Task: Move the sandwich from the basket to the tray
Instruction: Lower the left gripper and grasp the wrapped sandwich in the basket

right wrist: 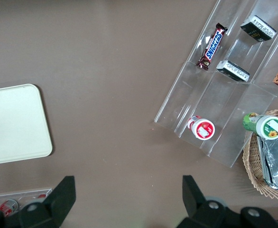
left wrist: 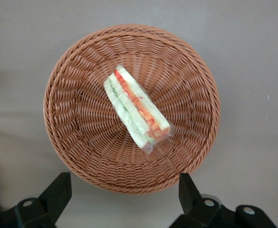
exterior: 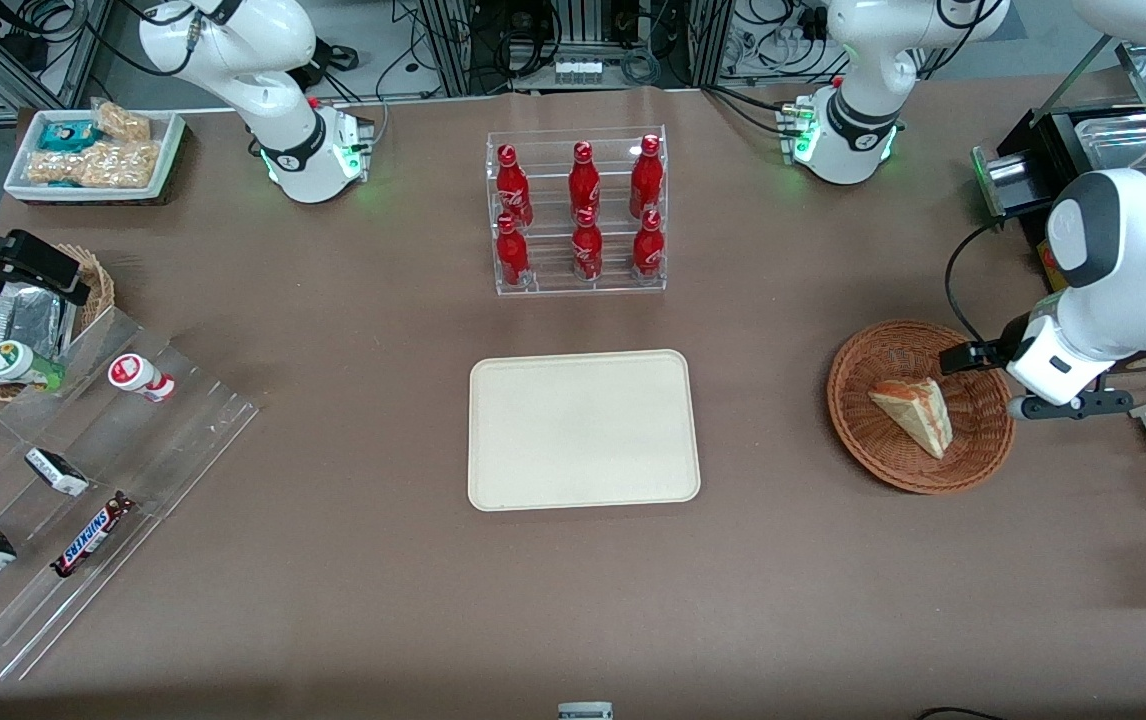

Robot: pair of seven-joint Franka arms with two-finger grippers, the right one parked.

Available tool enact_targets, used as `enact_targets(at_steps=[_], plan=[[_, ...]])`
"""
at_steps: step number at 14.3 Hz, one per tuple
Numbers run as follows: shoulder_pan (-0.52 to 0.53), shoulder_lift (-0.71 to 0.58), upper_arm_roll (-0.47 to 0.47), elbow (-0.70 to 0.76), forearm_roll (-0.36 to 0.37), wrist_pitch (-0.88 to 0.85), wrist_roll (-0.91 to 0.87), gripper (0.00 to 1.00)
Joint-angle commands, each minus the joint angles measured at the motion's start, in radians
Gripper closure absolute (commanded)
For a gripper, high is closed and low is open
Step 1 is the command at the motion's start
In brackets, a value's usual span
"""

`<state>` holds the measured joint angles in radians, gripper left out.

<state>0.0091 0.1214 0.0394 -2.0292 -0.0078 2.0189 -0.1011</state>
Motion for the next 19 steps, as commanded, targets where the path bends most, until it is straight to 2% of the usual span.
enact_targets(at_steps=[1, 4, 7, 13, 14, 15, 16, 17, 19], plan=[[-0.006, -0.039, 0.002, -0.081, 0.014, 0.084, -0.193, 0.0], [-0.012, -0.054, -0.001, -0.19, 0.014, 0.24, -0.44, 0.0], [-0.02, -0.007, -0.003, -0.203, 0.012, 0.339, -0.658, 0.0], [-0.029, 0.099, -0.006, -0.198, -0.004, 0.426, -0.729, 0.01], [-0.029, 0.11, -0.006, -0.195, -0.008, 0.428, -0.73, 0.09], [-0.031, 0.119, -0.007, -0.195, -0.014, 0.429, -0.732, 0.32], [-0.034, 0.122, -0.012, -0.195, -0.03, 0.432, -0.73, 0.69], [-0.034, 0.121, -0.012, -0.194, -0.032, 0.426, -0.718, 0.89], [-0.035, 0.113, -0.012, -0.18, -0.031, 0.414, -0.712, 0.95]])
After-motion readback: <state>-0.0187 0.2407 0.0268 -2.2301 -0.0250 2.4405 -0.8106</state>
